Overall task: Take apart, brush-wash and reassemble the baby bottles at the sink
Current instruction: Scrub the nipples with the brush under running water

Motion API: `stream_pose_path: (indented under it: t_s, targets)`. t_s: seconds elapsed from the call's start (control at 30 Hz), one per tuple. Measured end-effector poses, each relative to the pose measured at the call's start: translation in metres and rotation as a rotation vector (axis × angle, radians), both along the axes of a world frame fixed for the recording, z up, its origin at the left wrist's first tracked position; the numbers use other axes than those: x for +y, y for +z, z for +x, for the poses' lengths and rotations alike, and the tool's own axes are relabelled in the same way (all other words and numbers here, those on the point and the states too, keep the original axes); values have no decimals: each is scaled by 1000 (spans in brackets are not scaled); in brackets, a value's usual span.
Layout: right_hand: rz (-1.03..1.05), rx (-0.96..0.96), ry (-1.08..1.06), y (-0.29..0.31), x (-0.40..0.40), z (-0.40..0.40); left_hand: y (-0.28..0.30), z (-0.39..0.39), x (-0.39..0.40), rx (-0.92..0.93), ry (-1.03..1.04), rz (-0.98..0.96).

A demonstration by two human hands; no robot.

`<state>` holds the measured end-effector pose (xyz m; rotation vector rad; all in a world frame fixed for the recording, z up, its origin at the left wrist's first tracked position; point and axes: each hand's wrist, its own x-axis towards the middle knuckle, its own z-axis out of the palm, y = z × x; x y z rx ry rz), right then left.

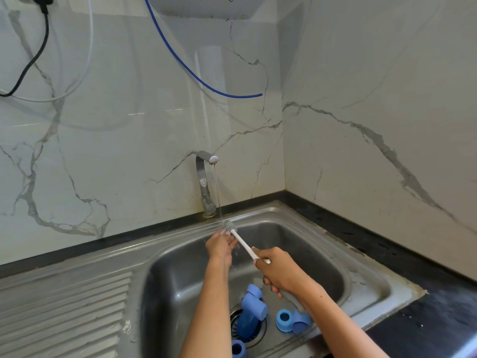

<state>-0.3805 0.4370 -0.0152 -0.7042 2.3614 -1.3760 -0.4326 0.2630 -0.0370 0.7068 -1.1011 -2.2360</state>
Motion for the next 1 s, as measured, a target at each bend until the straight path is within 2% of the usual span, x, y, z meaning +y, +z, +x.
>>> stream_pose_path:
  t_s: [0.13,0.37,0.53,0.7,0.9,1.0]
  targets:
    - [6,-8,35,0,3,4,0,6,-8,31,125,118]
    - [-35,-12,30,4,5,5,-6,4,-15,62,184,205]
    - [4,-19,68,0,3,5,-7,1,-10,78,167,155]
    - [40,82,9,-4,-7,6,-3,-1,-6,141,146,72]
    - [109,191,-44,-3,-20,2,-9,-4,0,111,67,-56]
    - [44,156,-44,-2,-21,1,-8,0,2,93,73,-7]
